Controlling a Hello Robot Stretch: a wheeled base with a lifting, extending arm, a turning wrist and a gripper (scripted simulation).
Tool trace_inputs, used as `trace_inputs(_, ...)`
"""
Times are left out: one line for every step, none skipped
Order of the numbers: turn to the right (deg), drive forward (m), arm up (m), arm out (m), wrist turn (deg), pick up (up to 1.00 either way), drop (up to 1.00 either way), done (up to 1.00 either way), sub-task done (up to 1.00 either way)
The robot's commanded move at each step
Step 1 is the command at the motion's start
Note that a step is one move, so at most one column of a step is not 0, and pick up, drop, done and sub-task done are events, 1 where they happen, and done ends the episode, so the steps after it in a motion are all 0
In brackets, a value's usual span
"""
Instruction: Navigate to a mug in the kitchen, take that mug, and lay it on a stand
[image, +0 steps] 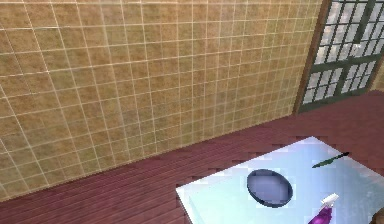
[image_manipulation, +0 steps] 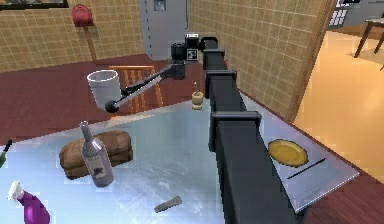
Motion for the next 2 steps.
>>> trace_inputs(0.0, 0.00, 0.00, 0.00, -42.0, 0.00, 0.00, 0.00, 0.00)
trace_inputs(0.0, 0.00, 0.00, -0.44, 0.0, 0.00, 0.00, 0.00, 0.00)
